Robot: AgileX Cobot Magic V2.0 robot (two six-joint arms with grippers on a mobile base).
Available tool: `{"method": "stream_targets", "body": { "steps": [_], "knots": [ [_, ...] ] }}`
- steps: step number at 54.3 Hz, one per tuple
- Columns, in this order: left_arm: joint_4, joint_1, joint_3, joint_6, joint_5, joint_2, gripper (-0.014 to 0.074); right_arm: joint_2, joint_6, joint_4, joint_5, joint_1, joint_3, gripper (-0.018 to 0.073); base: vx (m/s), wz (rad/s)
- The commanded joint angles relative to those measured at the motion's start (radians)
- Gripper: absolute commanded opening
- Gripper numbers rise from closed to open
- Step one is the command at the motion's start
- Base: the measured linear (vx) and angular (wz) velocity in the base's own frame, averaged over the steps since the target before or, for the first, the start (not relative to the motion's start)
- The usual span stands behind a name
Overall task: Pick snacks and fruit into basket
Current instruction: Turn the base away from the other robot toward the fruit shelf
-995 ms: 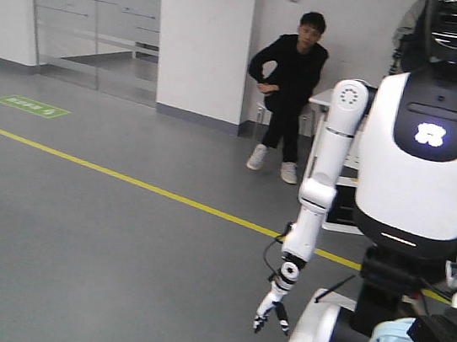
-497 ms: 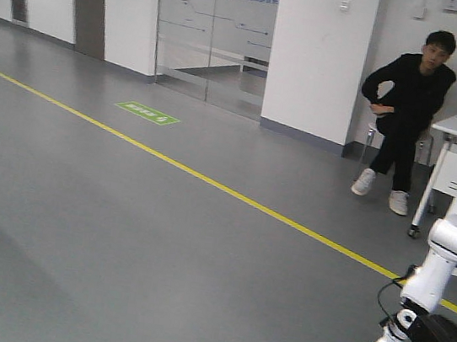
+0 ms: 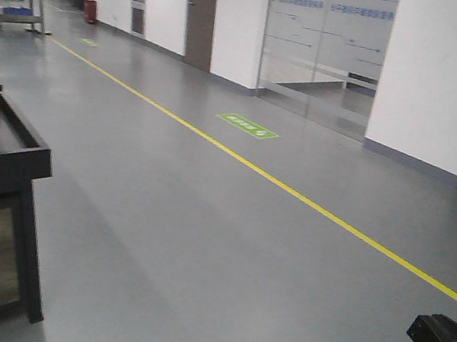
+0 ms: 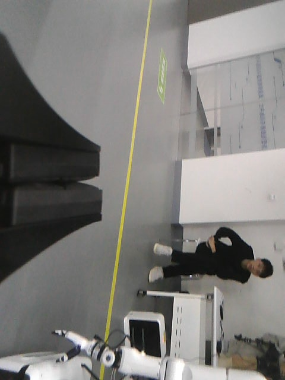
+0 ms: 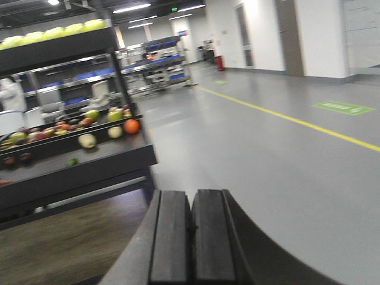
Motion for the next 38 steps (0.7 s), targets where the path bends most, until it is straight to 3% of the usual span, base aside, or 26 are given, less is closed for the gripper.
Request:
{"method": "stream_targets", "body": {
  "steps": [1,38],
  "knots": [
    [0.001,-0.002,-0.027,-0.005,0.005,0.003,-0.0008,-0.008,-0.009,0.018,-0.062,-0.003,-0.029,-0.0009,0.13,0.65],
    [0.001,-0.002,-0.027,-0.005,0.005,0.003,-0.0008,-0.008,-0.009,0.018,-0.062,-0.003,-0.029,-0.0009,0.14,0.69]
  ]
}}
